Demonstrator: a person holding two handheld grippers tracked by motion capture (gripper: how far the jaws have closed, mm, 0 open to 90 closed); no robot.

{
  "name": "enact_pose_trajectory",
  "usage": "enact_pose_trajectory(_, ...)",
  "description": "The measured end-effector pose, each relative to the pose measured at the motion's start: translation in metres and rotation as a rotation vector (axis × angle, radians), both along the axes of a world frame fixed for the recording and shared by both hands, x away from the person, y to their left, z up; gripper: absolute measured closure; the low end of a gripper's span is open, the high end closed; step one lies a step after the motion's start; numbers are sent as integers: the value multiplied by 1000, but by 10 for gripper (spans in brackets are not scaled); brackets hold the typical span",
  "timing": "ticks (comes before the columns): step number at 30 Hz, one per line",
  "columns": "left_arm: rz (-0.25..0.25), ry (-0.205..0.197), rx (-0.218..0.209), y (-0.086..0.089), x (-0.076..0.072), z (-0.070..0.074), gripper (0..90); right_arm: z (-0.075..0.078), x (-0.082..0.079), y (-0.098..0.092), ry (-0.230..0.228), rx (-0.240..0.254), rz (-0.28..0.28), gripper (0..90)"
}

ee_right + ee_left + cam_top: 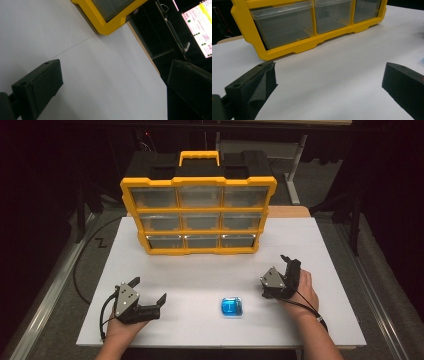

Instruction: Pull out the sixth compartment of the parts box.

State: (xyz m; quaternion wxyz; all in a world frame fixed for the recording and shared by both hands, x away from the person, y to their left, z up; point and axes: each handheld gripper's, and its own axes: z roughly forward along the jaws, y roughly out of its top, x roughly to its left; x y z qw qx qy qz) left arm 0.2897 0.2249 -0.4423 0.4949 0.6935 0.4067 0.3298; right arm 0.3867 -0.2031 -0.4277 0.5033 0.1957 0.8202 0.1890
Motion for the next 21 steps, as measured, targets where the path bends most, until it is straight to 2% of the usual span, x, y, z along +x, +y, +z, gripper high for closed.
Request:
enact_pose_trajectory(5, 0, 0, 0, 0, 0, 0, 3, 0, -2, 2, -10, -22, -2, 10)
enact_pose_trajectory(8, -1, 0, 2, 0, 0, 0, 3, 0, -2, 4, -23, -72, 17, 10)
enact_pose_trajectory(21, -11, -6, 7, -1, -1, 0, 3, -1, -7, 12, -65, -190, 34, 10)
